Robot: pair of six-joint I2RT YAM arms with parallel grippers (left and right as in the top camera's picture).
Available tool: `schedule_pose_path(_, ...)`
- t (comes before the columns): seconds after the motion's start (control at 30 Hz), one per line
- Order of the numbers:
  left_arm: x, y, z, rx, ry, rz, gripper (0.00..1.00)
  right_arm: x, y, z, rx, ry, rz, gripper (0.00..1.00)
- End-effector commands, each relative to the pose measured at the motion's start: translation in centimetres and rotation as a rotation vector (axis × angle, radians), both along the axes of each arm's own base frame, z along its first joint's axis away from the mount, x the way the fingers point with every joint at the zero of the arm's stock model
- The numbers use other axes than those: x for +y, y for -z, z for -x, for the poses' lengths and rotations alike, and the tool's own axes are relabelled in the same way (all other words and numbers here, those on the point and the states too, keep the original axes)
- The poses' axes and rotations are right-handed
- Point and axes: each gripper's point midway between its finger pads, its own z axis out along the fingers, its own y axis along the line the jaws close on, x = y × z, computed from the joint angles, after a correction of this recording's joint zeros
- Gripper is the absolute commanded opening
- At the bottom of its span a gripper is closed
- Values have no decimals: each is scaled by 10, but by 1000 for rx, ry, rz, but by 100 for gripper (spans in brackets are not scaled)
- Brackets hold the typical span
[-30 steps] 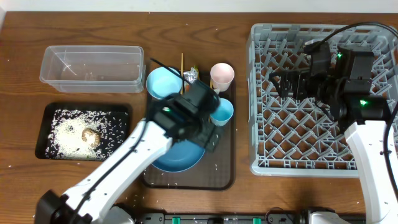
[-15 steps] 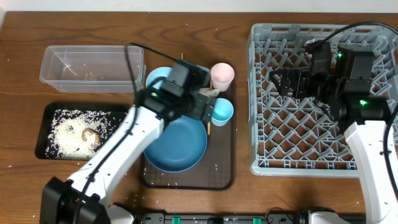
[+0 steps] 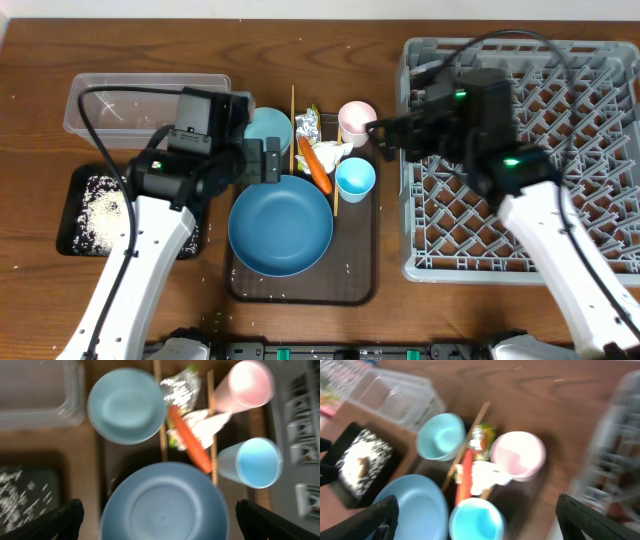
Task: Sort waste into correct bins and load items into the dishwasher rack
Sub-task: 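Release the bowl and retract the left gripper toward the black tray, then reach the right gripper to the large blue bowl's rim and grasp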
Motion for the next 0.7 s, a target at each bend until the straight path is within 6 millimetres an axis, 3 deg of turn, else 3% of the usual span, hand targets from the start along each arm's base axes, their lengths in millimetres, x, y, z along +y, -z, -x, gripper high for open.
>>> schedule_pose_path(0.0,35,-1,-4,11,-158,-51,98,43,10,15,40,-80,-13,93)
schedule_pose_path(0.13,76,-2,0,39,-366,-7,98,84,35,35,64,-164,40,92)
schedule_pose_path(0.3,120,-5,7,45,-551,22,98,104,65,42,64,-164,144,88)
schedule_pose_path(0.5,141,-4,12,57,-620,21,98,124,89,58,91,-213,192,85)
schedule_pose_path(0.67,143,-3,12,58,-624,21,98,132,91,63,79,-223,204,82)
